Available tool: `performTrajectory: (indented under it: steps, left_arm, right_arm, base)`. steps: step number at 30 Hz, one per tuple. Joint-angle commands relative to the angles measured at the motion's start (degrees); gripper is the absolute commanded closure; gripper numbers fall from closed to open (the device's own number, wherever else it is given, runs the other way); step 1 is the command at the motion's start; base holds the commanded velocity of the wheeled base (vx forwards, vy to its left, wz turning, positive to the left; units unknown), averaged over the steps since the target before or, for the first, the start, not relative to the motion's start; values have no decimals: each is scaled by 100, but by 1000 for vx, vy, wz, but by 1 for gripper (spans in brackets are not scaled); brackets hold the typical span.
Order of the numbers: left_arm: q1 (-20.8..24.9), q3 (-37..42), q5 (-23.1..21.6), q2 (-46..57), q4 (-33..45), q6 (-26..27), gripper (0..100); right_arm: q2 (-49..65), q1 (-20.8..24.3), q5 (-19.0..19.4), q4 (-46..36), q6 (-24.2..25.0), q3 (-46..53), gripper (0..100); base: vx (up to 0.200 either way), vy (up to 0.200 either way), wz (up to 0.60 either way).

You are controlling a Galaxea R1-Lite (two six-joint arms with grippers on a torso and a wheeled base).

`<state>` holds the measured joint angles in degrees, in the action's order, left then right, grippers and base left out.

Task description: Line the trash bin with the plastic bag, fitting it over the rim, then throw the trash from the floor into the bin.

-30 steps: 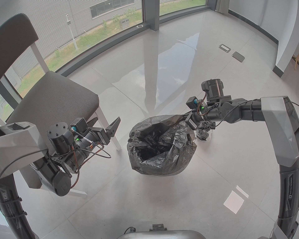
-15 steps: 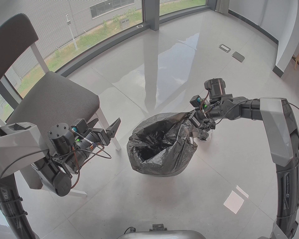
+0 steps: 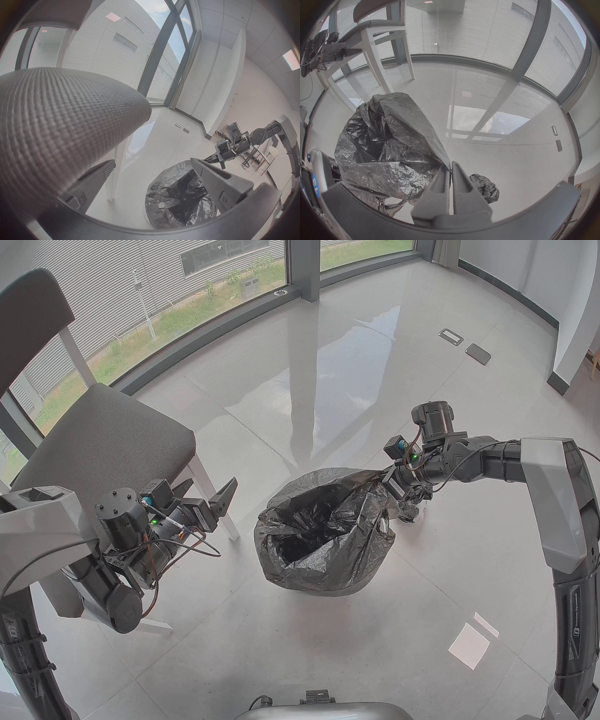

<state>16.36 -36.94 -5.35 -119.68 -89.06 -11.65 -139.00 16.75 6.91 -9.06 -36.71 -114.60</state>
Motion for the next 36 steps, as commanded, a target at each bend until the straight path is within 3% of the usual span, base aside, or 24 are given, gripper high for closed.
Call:
performTrajectory:
  steps: [1, 6, 10, 16, 29, 32, 33, 36]
  left_arm:
    - [-1, 2, -10, -21, -76, -4, 0]
    - [8, 20, -10, 23, -76, 5, 0]
    - [25, 11, -10, 23, -76, -4, 0]
    - [69, 2, -10, 41, -76, 14, 0]
    - [69, 117, -54, 164, -76, 84, 0]
    - [113, -33, -300, 129, -67, 243, 0]
    - [157, -182, -502, 50, -67, 541, 0]
    - [219, -261, -520, -91, -76, 884, 0]
  right_arm:
    - [22, 13, 21, 0, 6, 1, 0]
    - [127, -31, 109, 27, 260, 1, 0]
    - [602, -119, 557, -8, 770, 1, 0]
    - [1200, -128, 601, -35, 1113, 1, 0]
    - [1586, -154, 627, 88, 1166, 580, 0]
    - [1850, -137, 900, 106, 1201, 1168, 0]
    - [1982, -137, 1093, 132, 1271, 1581, 0]
    - [1964, -137, 1093, 273, 1306, 1819, 0]
  base:
    - [0, 0, 0]
    - [0, 0, 0]
    - [0, 0, 0]
    - [0, 0, 0]
    - [0, 0, 0]
    - [0, 0, 0]
    - [0, 0, 0]
    - [0, 0, 0]
